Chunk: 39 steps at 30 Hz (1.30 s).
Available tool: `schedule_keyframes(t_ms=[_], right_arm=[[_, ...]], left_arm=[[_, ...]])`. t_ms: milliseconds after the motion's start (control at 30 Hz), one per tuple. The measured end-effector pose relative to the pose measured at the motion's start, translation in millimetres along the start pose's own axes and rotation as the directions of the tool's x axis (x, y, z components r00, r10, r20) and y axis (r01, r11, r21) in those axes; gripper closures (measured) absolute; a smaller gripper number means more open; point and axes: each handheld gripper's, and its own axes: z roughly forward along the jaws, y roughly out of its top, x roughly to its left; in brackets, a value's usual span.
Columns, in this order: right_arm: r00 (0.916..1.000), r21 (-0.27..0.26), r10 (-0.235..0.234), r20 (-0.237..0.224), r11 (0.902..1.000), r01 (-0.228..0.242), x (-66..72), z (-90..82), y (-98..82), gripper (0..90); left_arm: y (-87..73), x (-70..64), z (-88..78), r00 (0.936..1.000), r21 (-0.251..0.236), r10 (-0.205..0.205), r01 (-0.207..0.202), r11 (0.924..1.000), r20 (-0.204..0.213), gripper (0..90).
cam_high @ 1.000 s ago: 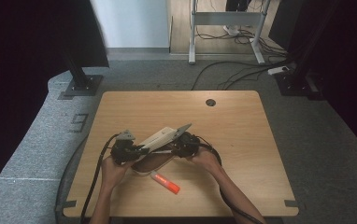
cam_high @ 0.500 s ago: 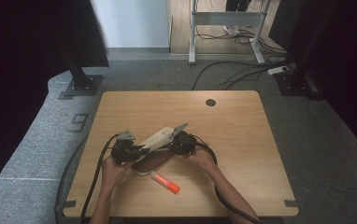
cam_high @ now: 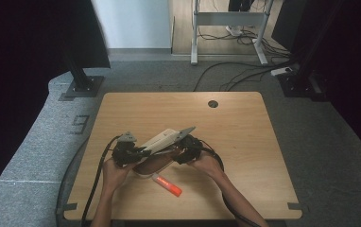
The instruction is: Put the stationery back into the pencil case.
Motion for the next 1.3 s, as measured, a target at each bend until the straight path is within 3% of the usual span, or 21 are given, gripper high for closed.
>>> schedule_keyframes(t_ms=[233,633,1033,1300], right_arm=[[0.9994,-0.038,0.015,-0.031,0.9991,-0.016,16.4,-12.6,-8.3,26.9],[0.9961,-0.066,0.016,-0.086,0.9976,-0.022,49.3,-21.5,-25.7,25.3],[0.9890,-0.056,-0.004,-0.148,0.9984,-0.004,86.7,-14.6,-38.7,23.1],[0.9852,-0.038,-0.021,-0.170,0.9992,0.015,101.3,-5.0,-43.7,25.0]], left_arm=[[-0.1,-0.1,0.3,1.0000,0.001,0.000,0.000,1.0000,0.003,75.6],[-0.2,-0.7,0.6,1.0000,0.003,0.000,0.000,1.0000,0.002,75.6],[0.0,-1.3,0.4,1.0000,0.005,0.002,-0.002,1.0000,0.003,75.5],[-0.1,-1.2,0.3,1.0000,0.003,0.000,0.000,1.0000,0.004,75.5]])
